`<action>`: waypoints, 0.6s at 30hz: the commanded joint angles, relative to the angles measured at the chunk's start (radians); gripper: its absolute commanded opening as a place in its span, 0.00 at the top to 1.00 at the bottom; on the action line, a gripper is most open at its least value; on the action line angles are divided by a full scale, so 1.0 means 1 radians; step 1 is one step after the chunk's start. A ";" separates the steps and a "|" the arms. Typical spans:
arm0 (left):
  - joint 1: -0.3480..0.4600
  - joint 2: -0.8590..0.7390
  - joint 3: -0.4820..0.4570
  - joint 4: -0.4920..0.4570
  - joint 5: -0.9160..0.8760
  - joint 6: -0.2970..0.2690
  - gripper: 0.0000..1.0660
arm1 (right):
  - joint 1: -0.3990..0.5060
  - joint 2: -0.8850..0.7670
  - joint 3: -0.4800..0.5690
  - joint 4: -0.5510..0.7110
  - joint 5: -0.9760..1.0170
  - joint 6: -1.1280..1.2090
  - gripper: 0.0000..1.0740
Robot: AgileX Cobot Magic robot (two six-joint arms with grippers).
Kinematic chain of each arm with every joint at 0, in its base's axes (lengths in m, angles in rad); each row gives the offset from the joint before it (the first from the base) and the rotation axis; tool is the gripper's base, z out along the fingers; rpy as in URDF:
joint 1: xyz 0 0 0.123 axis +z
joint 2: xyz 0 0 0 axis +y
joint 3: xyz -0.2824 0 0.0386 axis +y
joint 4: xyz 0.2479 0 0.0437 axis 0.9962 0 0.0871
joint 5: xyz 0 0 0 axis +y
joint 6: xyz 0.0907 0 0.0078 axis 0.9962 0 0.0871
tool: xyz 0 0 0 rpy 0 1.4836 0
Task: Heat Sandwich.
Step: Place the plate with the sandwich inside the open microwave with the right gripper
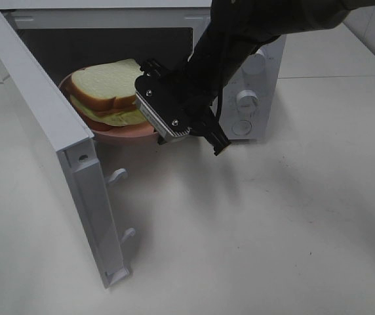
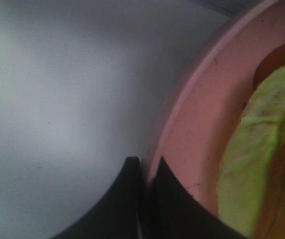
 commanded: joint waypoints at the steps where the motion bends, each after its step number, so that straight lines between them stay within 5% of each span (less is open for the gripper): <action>1: -0.004 -0.018 0.003 -0.012 -0.011 -0.002 0.09 | 0.000 0.011 -0.037 -0.003 0.000 0.022 1.00; 18: -0.004 -0.018 0.003 -0.012 -0.011 -0.002 0.09 | 0.011 0.172 -0.272 -0.188 0.007 0.261 1.00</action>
